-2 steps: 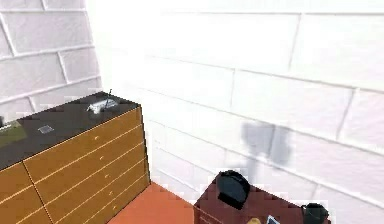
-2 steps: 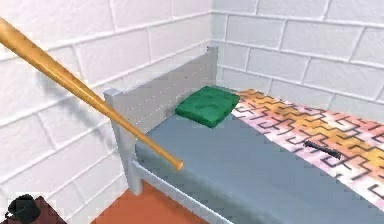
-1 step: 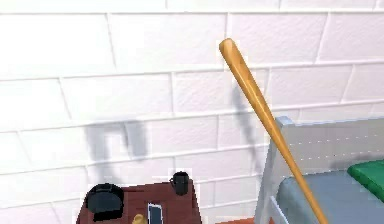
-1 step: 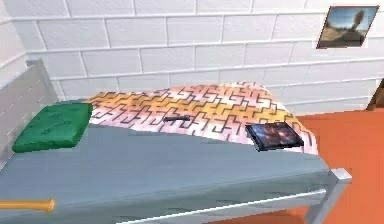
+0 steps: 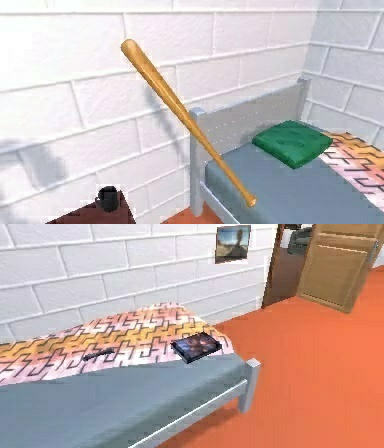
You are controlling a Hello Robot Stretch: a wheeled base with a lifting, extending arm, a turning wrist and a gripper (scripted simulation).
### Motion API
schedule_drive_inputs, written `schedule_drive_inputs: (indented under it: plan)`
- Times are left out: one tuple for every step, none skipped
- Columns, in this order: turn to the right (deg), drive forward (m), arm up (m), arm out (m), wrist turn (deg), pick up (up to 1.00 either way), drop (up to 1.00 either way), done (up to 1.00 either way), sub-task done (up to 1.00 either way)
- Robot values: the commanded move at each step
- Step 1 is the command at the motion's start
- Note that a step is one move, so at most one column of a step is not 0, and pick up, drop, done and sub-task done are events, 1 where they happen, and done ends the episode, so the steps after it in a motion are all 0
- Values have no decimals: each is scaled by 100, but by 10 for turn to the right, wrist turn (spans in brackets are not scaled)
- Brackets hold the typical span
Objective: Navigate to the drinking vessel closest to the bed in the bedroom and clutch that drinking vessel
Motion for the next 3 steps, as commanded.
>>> schedule_drive_inputs:
  plan:
    - [0, 35, 0, 0, 0, 0, 0, 0, 0]
    - [-450, 0, 0, 0, 0, 0, 0, 0, 0]
    - [-450, 0, 0, 0, 0, 0, 0, 0, 0]
